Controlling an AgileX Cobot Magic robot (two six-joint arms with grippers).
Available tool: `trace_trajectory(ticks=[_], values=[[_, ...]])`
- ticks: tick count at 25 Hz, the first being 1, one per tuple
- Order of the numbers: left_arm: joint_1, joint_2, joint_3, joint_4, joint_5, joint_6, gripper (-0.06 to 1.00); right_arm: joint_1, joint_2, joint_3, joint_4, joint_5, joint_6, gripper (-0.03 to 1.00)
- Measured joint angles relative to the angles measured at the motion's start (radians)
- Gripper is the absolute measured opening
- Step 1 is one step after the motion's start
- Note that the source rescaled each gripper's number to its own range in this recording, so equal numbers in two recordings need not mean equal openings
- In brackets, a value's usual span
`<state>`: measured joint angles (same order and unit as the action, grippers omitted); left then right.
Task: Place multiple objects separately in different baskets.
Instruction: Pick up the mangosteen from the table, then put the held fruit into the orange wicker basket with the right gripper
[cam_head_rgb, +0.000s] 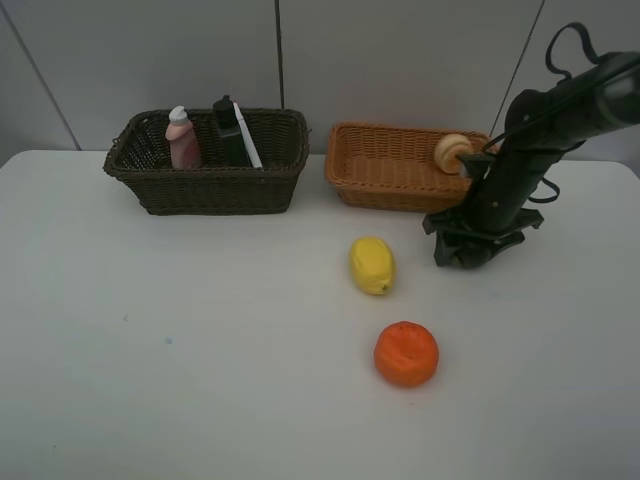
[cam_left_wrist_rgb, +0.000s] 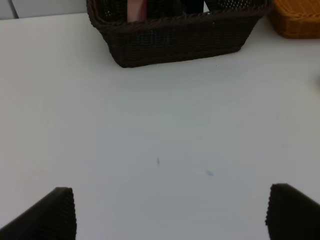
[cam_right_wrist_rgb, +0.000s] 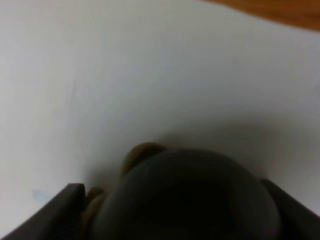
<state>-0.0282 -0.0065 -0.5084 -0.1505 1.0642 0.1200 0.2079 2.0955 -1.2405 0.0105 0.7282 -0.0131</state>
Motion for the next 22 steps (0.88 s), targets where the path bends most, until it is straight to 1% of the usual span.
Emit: trace_trajectory(ticks=[4,7,12,16,18,22], values=[[0.000,0.000,0.000,0.000,0.000,0.000,1.00,0.000,-0.031,0.005,-0.001,0.033,0.002,0.32],[0.000,0.000,0.000,0.000,0.000,0.000,1.00,0.000,-0.105,-0.009,-0.001,0.032,0.005,0.32],[0.000,0.000,0.000,0.000,0.000,0.000,1.00,0.000,-0.132,-0.179,-0.002,0.064,0.013,0.32],[0.000,0.000,0.000,0.000,0.000,0.000,1.00,-0.004,-0.052,-0.343,-0.002,0.083,0.013,0.32],[0.000,0.000,0.000,0.000,0.000,0.000,1.00,-0.007,0.007,-0.419,-0.005,0.113,0.013,0.32],[0.000,0.000,0.000,0.000,0.000,0.000,1.00,-0.012,0.097,-0.536,-0.066,0.179,0.013,0.32]])
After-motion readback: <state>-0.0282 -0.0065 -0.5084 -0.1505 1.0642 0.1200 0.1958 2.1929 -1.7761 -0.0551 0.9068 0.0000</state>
